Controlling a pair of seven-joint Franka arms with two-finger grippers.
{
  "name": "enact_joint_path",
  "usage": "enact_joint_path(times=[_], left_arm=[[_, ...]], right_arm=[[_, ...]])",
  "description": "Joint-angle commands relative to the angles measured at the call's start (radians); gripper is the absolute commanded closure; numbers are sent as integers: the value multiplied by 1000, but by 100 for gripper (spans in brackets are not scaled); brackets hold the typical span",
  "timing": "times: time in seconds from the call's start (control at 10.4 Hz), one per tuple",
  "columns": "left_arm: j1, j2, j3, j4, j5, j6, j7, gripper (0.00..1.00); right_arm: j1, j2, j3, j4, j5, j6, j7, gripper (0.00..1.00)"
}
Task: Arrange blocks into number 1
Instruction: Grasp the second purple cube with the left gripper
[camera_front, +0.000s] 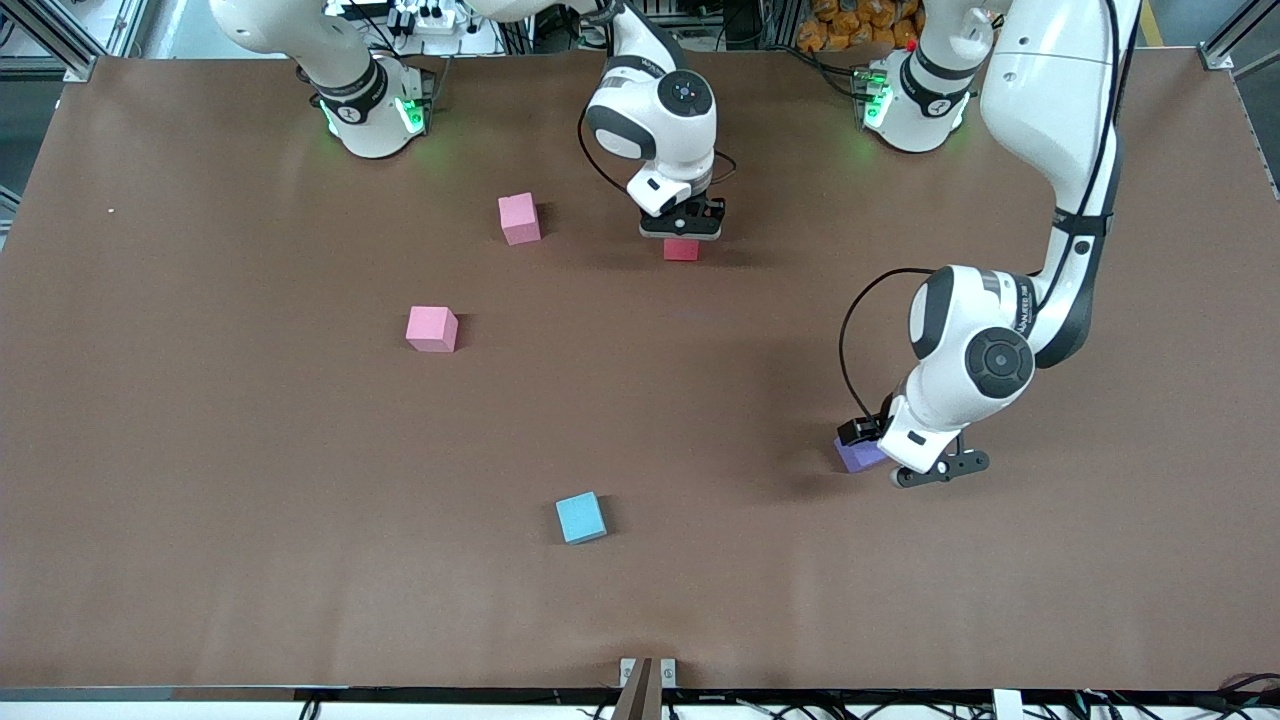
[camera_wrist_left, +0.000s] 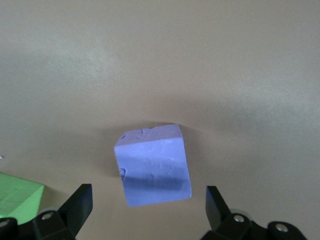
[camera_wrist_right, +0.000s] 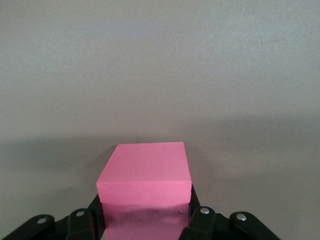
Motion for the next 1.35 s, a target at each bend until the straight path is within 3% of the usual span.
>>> enact_joint_path(times=[0.0,0.29,0.48,0.67,0.77,0.96,1.06,1.25], left_arm=[[-9,51,15,57,-59,-24,26,0],[-5,68,21,57,-60,-24,27,0],[-5,74,21,57,-58,-24,29,0],[-5,82,21,57,-58,-24,30,0],[-5,82,21,57,-57,-24,33,9],[-5,76,19,57,-56,-24,32,87],[-9,68,18,58,-52,-24,29,100],[-31,22,10,58,-49,-69,21,100]], right_arm=[[-16,-15,30,-49,-14,1,19,49],[-22,-13,36,-53,-16,1,19,43],[-30,-13,37,-52,-16,-1,24,0],[-33,-19,37,-52,-16,-1,24,0],[-40,-42,37,-58,-16,-4,24,0],[-75,-114,37,-99,-16,-5,24,0],[-97,-146,39,-113,-16,-7,24,0],[-182,-256,62,-199,-16,-9,17,0]])
